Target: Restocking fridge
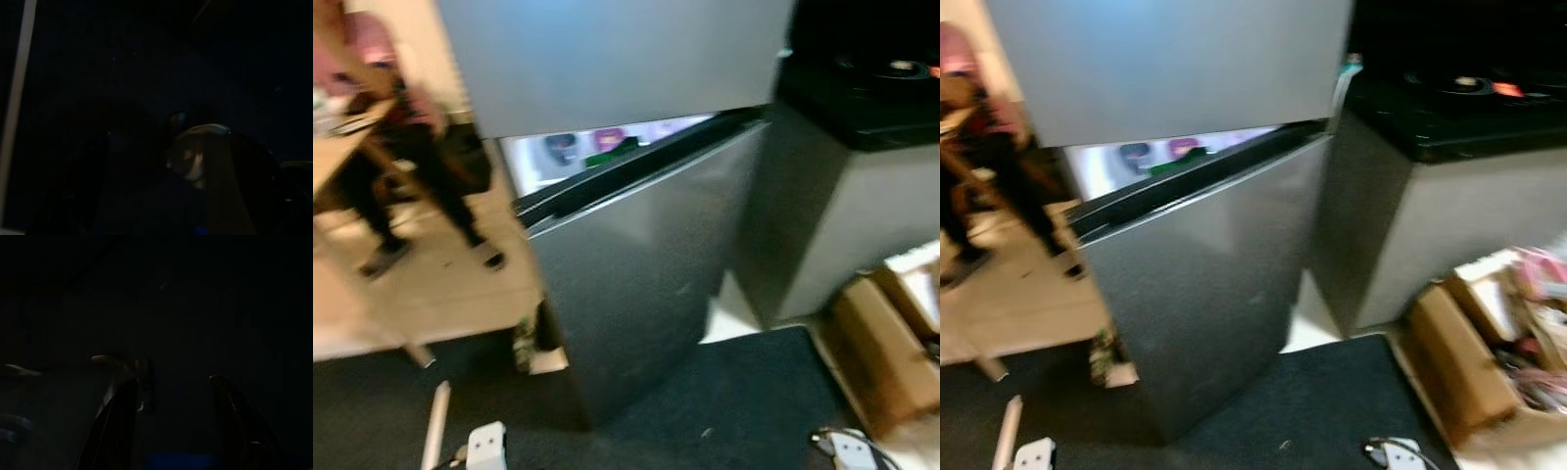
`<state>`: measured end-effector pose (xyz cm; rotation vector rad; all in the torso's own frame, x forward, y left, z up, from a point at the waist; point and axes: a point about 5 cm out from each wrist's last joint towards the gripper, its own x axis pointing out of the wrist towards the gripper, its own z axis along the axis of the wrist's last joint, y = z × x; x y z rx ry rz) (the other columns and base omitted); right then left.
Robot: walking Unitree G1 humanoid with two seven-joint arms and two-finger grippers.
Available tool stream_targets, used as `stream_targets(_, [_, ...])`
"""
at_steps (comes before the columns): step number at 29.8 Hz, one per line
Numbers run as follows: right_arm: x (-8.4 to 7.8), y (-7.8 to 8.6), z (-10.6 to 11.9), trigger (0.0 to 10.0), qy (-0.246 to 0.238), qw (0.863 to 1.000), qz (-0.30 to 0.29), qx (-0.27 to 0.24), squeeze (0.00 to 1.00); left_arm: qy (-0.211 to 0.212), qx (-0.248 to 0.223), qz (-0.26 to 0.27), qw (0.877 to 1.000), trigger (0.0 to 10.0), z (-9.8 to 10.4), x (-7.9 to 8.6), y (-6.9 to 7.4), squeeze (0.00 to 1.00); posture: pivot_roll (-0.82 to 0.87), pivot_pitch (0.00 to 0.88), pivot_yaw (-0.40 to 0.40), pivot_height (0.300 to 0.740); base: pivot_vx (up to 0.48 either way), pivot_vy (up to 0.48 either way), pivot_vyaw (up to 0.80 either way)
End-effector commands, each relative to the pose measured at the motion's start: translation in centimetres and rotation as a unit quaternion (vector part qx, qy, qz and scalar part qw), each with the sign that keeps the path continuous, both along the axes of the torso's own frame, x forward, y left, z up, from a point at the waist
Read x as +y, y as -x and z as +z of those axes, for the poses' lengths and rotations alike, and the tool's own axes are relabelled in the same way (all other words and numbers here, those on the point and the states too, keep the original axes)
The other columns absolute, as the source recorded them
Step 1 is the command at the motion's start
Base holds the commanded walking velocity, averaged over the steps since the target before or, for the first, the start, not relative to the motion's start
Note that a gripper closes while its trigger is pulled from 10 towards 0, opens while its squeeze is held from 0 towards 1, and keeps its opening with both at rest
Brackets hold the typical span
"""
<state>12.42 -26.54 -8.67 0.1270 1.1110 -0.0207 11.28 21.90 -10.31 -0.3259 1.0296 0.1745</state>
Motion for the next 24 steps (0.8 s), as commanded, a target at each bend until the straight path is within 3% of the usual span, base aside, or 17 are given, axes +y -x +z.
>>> stream_targets(1, [0.7, -0.52, -0.08, 10.0, 0.0, 1.0, 0.008, -0.004, 0.0, -0.003, 0.003, -0.007, 1.0, 10.0, 0.03, 0.07, -0.11, 0.0, -0.05, 0.0, 0.017, 0.74, 0.0, 0.0, 0.71])
stream_targets(10, [1.54, -0.83, -0.23, 10.0, 0.006, 0.999, 0.046, 0.002, 0.0, 0.01, -0.002, -0.005, 1.0, 10.0, 0.06, -0.29, -0.42, 0.0, -0.04, 0.0, 0.002, 0.74, 0.0, 0.0, 0.71])
stream_targets(24, [0.84, -0.1, -0.29, 10.0, 0.018, 0.999, 0.039, 0.01, 0.0, 0.013, 0.019, -0.011, 1.0, 10.0, -0.31, -0.81, 0.36, 0.0, -0.05, 0.0, 0.009, 0.74, 0.0, 0.0, 0.71])
